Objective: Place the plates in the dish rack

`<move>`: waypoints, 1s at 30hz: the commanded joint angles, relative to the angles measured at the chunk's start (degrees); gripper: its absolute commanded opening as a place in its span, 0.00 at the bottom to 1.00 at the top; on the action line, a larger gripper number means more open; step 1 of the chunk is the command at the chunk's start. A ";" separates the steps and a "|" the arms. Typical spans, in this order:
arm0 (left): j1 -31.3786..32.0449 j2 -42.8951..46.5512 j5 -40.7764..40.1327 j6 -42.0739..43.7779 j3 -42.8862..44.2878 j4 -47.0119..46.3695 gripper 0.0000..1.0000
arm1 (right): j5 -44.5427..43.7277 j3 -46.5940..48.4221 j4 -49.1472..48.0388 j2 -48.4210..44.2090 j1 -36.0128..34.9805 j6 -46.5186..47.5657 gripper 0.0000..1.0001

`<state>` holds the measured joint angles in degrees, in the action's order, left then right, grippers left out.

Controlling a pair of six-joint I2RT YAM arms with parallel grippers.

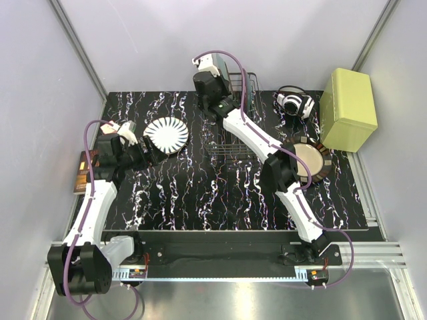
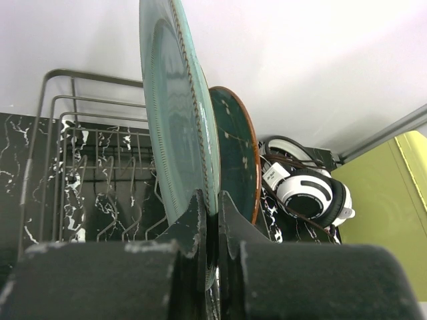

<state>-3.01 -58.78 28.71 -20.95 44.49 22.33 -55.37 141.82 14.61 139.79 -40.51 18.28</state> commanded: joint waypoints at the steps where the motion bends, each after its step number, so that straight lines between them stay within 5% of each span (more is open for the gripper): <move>1: -0.25 -0.37 1.79 -0.58 0.07 -3.34 0.81 | -2.72 3.46 -9.60 -5.58 -0.53 1.75 0.00; 30: -0.25 -1.77 2.58 -1.02 0.33 -3.43 0.81 | -5.18 -2.77 -9.26 -3.73 1.93 -0.88 0.00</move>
<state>-3.01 -59.90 29.76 -21.50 44.47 22.11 -56.69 137.16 12.88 139.79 -39.55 19.27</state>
